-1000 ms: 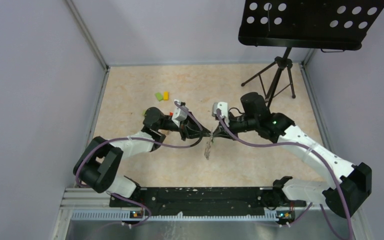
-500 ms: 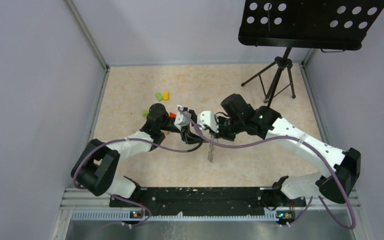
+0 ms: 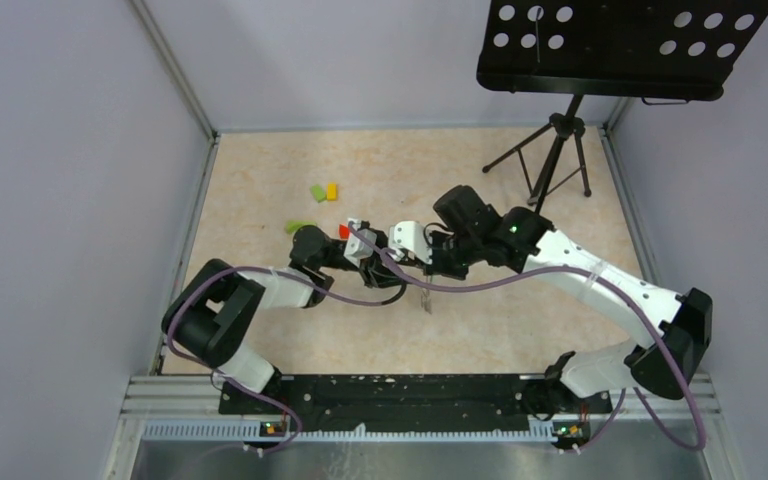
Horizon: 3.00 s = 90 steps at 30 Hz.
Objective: Put the keys on the keyring
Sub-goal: Adjust the key on the keyring.
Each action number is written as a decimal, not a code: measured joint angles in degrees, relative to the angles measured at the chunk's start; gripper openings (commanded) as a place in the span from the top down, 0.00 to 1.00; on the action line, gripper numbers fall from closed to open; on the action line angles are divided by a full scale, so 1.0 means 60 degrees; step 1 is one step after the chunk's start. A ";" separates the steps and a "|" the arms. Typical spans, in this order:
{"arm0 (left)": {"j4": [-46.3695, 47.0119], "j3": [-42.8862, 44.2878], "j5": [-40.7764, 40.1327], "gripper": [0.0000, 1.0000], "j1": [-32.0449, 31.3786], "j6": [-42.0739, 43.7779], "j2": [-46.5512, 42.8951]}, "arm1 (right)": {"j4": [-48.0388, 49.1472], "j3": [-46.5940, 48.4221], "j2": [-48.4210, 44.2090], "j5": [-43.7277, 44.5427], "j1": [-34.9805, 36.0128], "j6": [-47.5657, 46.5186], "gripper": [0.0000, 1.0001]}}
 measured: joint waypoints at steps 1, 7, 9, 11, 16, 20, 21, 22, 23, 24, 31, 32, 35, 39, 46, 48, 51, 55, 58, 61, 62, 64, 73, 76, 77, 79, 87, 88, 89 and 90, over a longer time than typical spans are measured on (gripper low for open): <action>0.0197 0.0000 -0.0004 0.59 0.0000 -0.0120 0.0102 | -0.0015 0.0022 0.0033 -0.0018 0.0000 0.0000 1.00; 0.1330 0.0000 -0.0022 0.59 0.0000 -0.0820 0.0539 | -0.0015 0.0040 0.0069 -0.0098 0.0004 0.0033 1.00; 0.1472 0.0000 -0.0055 0.62 0.0000 -0.0976 0.0597 | -0.0015 0.0040 0.0069 -0.0120 0.0004 0.0062 1.00; 0.1581 0.0000 -0.0098 0.64 0.0000 -0.1035 0.0612 | -0.0011 0.0040 0.0069 -0.0149 0.0004 0.0073 1.00; 0.1566 0.0000 -0.0186 0.68 0.0000 -0.1027 0.0612 | 0.0058 0.0040 0.0069 -0.0240 0.0004 0.0098 1.00; 0.1384 0.0018 -0.0197 0.69 0.0000 -0.0962 0.0612 | 0.0138 0.0036 0.0069 -0.0273 0.0004 0.0178 1.00; 0.1297 0.0029 -0.0215 0.69 0.0000 -0.0940 0.0612 | 0.0160 0.0036 0.0069 -0.0273 0.0004 0.0193 1.00; 0.1206 0.0036 -0.0229 0.70 0.0000 -0.0907 0.0612 | 0.0182 0.0036 0.0069 -0.0277 0.0004 0.0222 1.00; 0.1115 0.0036 -0.0237 0.70 0.0000 -0.0874 0.0612 | 0.0211 0.0036 0.0069 -0.0280 0.0004 0.0229 1.00; 0.1053 0.0040 -0.0251 0.71 0.0000 -0.0841 0.0612 | 0.0233 0.0036 0.0069 -0.0280 0.0004 0.0240 1.00; 0.0790 0.0124 -0.0353 0.77 0.0000 -0.0699 0.0612 | 0.0277 0.0026 0.0069 -0.0339 0.0004 0.0302 1.00; 0.0758 0.0142 -0.0357 0.77 0.0000 -0.0696 0.0612 | 0.0280 0.0022 0.0069 -0.0339 0.0004 0.0317 1.00; 0.0674 0.0219 -0.0364 0.82 -0.0004 -0.0696 0.0612 | 0.0299 0.0018 0.0069 -0.0342 0.0004 0.0328 1.00; 0.0601 0.0237 -0.0361 0.89 -0.0004 -0.0696 0.0612 | 0.0302 0.0015 0.0069 -0.0335 0.0004 0.0331 1.00; 0.0444 0.0237 -0.0200 1.00 -0.0004 -0.0692 0.0608 | 0.0357 -0.0069 0.0066 -0.0331 0.0004 0.0357 1.00; 0.0331 0.0237 -0.0124 1.00 -0.0004 -0.0692 0.0579 | 0.0452 -0.0160 0.0055 -0.0335 0.0004 0.0408 1.00; 0.0186 0.0237 -0.0018 1.00 0.0000 -0.0725 0.0492 | 0.0725 -0.0379 -0.0047 -0.0324 0.0004 0.0506 0.97; 0.0033 0.0237 0.0069 1.00 0.0000 -0.0918 0.0270 | 0.1096 -0.0761 -0.0368 -0.0386 0.0004 0.0656 0.81; 0.0044 0.0237 0.0127 1.00 0.0000 -0.1206 0.0091 | 0.1355 -0.1002 -0.0619 -0.0499 -0.0087 0.0729 0.71; 0.0044 0.0237 0.0142 1.00 0.0000 -0.1530 -0.0047 | 0.1610 -0.1242 -0.0889 -0.0823 -0.0353 0.0790 0.69; 0.0040 0.0237 0.0146 1.00 0.0000 -0.1668 -0.0113 | 0.1665 -0.1315 -0.1005 -0.0947 -0.0495 0.0816 0.69; 0.0036 0.0237 0.0142 1.00 0.0000 -0.1752 -0.0175 | 0.1854 -0.1512 -0.1286 -0.1308 -0.0863 0.0867 0.69; 0.0047 0.0237 0.0087 1.00 0.0000 -0.1993 -0.0390 | 0.2834 -0.2244 -0.2324 -0.2932 -0.1464 0.1137 0.69; 0.0044 0.0237 0.0055 1.00 0.0000 -0.1989 -0.0390 | 0.3111 -0.2524 -0.2328 -0.3315 -0.1464 0.1264 0.69; 0.0044 0.0237 0.0044 1.00 0.0000 -0.1989 -0.0390 | 0.3147 -0.2605 -0.2328 -0.3402 -0.1464 0.1286 0.69; 0.0040 0.0237 0.0022 1.00 0.0000 -0.1985 -0.0390 | 0.3322 -0.2805 -0.2328 -0.3621 -0.1464 0.1377 0.69; 0.0033 0.0237 -0.0055 1.00 0.0000 -0.1982 -0.0390 | 0.3971 -0.3169 -0.2215 -0.3931 -0.1464 0.1716 0.69; 0.0029 0.0237 -0.0069 1.00 0.0000 -0.1978 -0.0390 | 0.4054 -0.3169 -0.2178 -0.3963 -0.1464 0.1749 0.70; 0.0025 0.0237 -0.0087 1.00 0.0000 -0.1974 -0.0390 | 0.4109 -0.3169 -0.2142 -0.3996 -0.1464 0.1759 0.70; 0.0007 0.0237 -0.0098 1.00 0.0000 -0.1971 -0.0393 | 0.4175 -0.3169 -0.2098 -0.4036 -0.1464 0.1774 0.70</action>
